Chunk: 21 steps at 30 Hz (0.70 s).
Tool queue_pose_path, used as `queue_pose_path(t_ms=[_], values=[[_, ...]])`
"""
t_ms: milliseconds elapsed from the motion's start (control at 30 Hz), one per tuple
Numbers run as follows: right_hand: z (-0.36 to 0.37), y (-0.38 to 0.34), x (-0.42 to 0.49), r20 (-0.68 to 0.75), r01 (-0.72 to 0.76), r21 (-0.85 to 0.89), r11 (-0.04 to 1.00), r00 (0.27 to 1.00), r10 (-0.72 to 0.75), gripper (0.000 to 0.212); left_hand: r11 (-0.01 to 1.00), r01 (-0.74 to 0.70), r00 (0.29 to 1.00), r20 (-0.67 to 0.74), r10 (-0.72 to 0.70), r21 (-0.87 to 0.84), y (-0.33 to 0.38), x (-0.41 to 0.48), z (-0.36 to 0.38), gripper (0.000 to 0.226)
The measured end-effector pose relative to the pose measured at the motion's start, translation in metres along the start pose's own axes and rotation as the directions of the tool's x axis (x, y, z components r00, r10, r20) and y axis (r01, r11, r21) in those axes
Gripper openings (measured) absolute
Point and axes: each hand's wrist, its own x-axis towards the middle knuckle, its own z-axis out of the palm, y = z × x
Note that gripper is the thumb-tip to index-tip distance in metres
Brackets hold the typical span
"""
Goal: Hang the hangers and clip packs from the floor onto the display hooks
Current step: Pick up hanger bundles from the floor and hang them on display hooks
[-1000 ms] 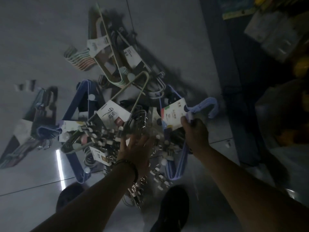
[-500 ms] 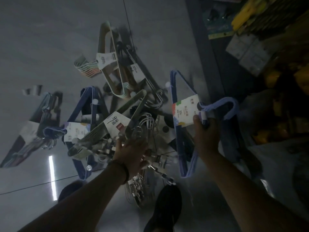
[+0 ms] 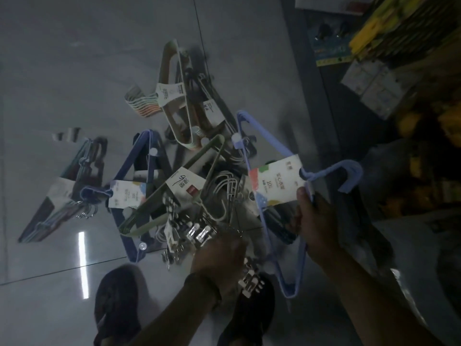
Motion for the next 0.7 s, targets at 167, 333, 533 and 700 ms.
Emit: queue_pose_path(t_ms=[167, 333, 533, 700], values=[[0.035, -0.008, -0.031, 0.143, -0.04, 0.005, 0.999, 0.989, 0.038, 0.034, 0.477, 0.145, 0.989, 0.12, -0.083, -0.867, 0.041, 0.013, -0.063, 0.037], [0.076, -0.014, -0.058, 0.279, 0.144, -0.124, 0.982, 0.954, -0.105, 0.018, 0.27, 0.133, 0.971, 0.07, -0.231, -0.954, 0.009, 0.006, -0.1, 0.051], [0.144, -0.035, -0.091, 0.466, 0.125, -0.314, 0.941, 0.884, 0.038, 0.036, 0.259, 0.08, 0.989, 0.044, -0.14, -0.963, -0.057, -0.027, -0.148, 0.036], [0.22, -0.05, -0.098, 0.533, 0.41, -0.492, 0.768, 0.84, -0.107, 0.037, 0.193, 0.012, 0.955, -0.046, -0.293, -0.981, -0.135, -0.042, -0.189, 0.041]])
